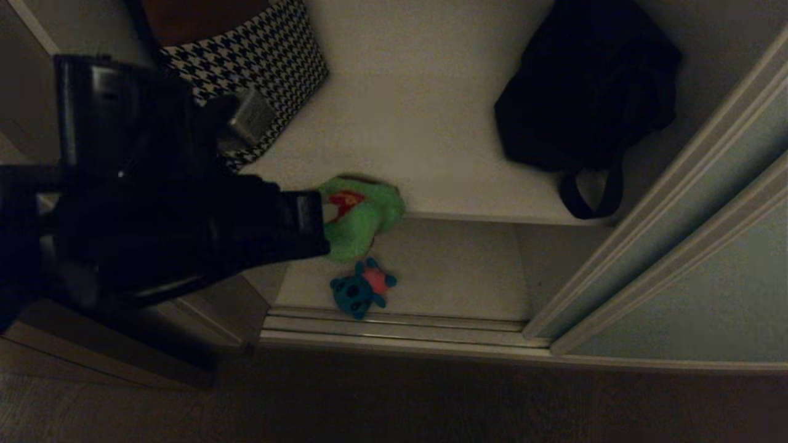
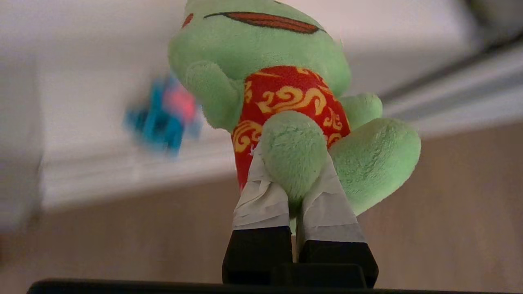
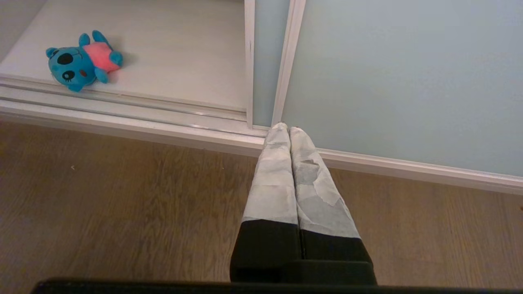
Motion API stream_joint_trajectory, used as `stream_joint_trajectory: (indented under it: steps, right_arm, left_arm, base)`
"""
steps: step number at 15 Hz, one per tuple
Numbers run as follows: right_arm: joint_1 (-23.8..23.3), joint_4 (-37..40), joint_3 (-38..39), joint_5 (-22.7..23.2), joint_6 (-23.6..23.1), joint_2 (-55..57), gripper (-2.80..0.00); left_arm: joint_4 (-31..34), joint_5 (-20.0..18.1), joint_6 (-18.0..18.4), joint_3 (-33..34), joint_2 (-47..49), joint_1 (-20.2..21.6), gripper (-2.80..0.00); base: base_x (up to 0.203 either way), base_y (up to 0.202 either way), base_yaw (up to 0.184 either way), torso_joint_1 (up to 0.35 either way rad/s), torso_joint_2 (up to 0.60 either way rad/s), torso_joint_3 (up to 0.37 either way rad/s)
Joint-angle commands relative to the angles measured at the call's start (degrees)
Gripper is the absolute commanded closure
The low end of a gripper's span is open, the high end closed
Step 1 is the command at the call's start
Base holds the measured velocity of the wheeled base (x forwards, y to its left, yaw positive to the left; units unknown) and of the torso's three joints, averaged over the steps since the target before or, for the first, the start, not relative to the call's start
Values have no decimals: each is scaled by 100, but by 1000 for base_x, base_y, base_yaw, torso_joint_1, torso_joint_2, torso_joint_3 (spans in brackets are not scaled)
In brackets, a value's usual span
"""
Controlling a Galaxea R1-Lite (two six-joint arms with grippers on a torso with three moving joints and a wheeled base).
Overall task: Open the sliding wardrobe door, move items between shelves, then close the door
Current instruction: Place the green doll on the lower shelf
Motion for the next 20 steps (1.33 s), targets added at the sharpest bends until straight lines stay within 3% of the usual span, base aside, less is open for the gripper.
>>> stream_joint_trajectory:
  steps: [1,4,6,10,15,20]
  right_arm:
    - [0,0,1,5,-5,-1,0]
    - [0,0,1,5,-4,-1,0]
    - [0,0,1,5,-5,-1,0]
    - [0,0,1,5,-5,-1,0]
    - [0,0,1,5,-5,-1,0]
    - [0,0,1,5,-4,1,0]
  left_arm:
    - [53,-44,-34,1139,-846,-7,0]
    - [39,-346,-231,2254,-1026,-28,0]
    - [19,-432,-524,2471,-673,-36,0]
    - [-230,-779,-574,2592,517,-41,0]
    - [-2247,-849,-527,2232,2257,-160,0]
    - [-3494,-786,-454,1823,3541,-171,0]
  base:
    - [0,0,0,0,0,0]
    - [0,0,0,0,0,0]
    - [0,0,0,0,0,0]
    - [0,0,0,0,0,0]
    - [0,0,0,0,0,0]
    - [0,0,0,0,0,0]
